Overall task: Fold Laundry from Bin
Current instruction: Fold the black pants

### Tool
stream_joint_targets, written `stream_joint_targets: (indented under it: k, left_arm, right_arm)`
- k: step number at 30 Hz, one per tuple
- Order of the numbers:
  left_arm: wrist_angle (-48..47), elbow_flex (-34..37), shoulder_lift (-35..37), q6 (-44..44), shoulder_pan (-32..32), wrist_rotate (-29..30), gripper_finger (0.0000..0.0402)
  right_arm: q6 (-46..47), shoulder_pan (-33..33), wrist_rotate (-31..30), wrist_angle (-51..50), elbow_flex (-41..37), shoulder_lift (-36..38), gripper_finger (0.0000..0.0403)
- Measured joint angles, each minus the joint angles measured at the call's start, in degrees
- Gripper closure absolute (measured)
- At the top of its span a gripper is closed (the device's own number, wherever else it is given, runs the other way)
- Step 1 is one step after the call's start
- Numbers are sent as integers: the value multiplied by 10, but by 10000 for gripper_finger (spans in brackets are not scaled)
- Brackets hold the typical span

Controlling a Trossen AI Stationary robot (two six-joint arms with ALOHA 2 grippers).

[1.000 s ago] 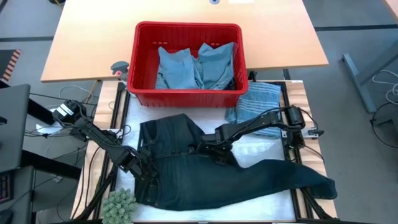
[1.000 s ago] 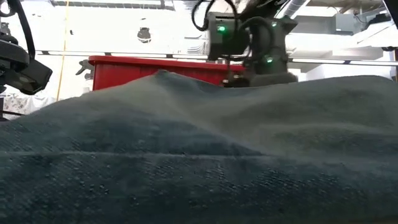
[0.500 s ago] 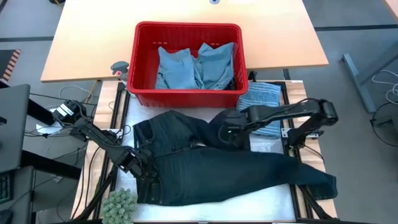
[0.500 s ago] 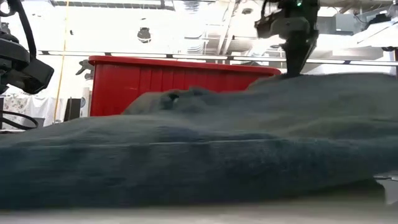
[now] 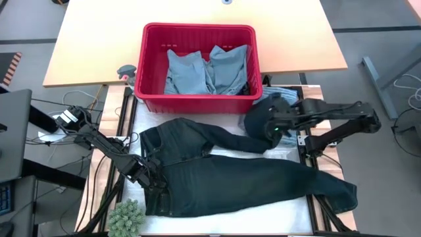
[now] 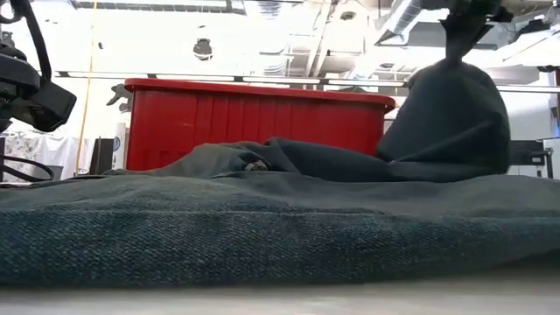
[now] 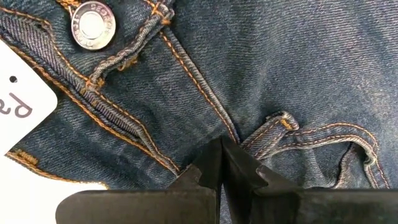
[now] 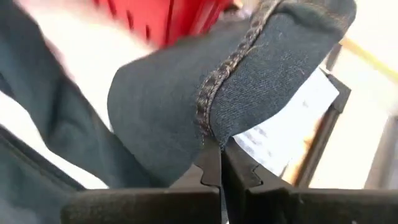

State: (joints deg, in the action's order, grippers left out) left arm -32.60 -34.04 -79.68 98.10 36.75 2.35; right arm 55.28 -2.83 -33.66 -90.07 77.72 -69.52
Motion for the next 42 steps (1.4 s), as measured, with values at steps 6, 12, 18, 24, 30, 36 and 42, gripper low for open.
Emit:
stream_joint_targets:
  k: [6,12,18,24,30,36,42]
  left_arm:
    - [0,0,0,-3,0,1,401]
    - [0,0,0,-6,0,1,401]
    - [0,0,0,-8,5,-4,401]
    - [2,0,-1,11,29,0,401]
    - [7,0,-1,35,43,-8,401]
    - [7,0,-1,39,46,-11,401]
    - [7,0,-1,39,46,-9,401]
  right_arm:
    - [46,0,-96,3,29,61,382]
    - [96,14,-212,2,50,109,382]
    - [117,61,-256,1,53,134,382]
    - [55,207,-233,1,52,145,382]
    - [-100,391,-192,1,52,126,382]
    - [-273,558,-40,0,22,91,376]
    - [-391,641,44,0,-49,47,377]
